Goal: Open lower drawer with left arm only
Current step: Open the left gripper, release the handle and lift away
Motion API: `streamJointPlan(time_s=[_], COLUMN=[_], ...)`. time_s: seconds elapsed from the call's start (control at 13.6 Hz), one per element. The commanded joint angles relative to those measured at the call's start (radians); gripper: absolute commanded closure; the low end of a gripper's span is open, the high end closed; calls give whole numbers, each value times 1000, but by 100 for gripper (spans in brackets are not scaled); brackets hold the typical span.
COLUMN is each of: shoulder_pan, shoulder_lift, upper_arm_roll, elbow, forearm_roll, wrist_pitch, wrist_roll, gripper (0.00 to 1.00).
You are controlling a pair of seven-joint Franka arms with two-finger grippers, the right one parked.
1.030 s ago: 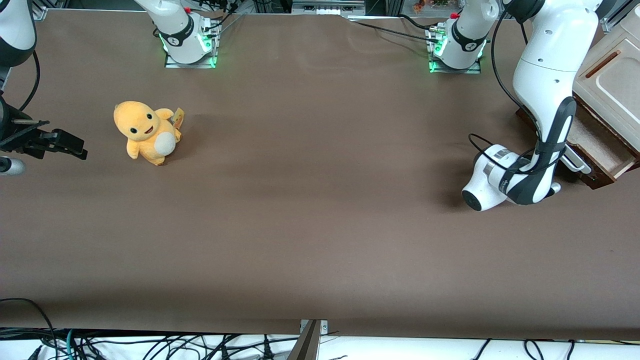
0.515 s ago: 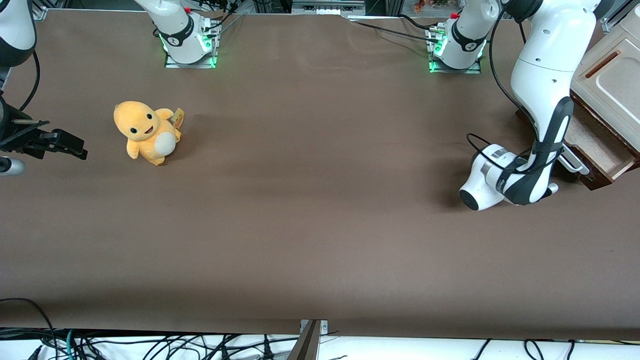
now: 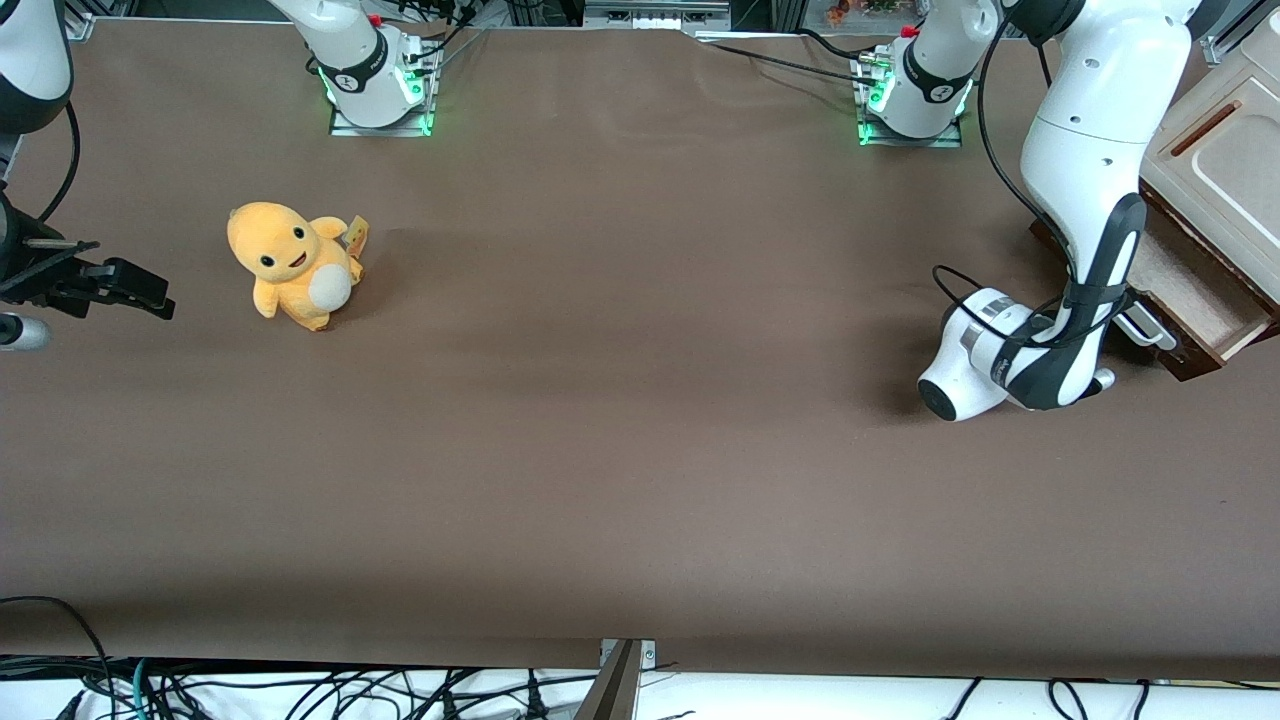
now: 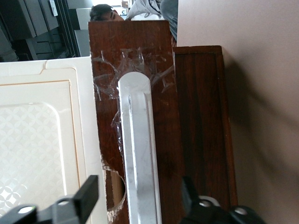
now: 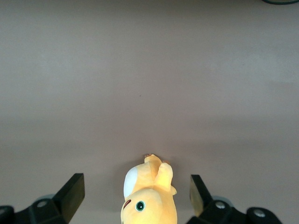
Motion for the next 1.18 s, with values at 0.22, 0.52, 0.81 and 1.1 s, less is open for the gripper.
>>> streamJointPlan(time_s=[0.22, 0.52, 0.81, 1.1], shoulder_pan=[-11, -10, -14, -17], shoulder_lift=[-10, -30, -96, -156], upper_arm_roll=[8, 6, 3, -49], elbow=[18, 97, 218, 291], forearm_roll=[9, -24, -152, -262], wrist_pitch=[-25, -26, -26, -25], wrist_roll=[58, 151, 316, 435], gripper=[0, 0, 0, 0])
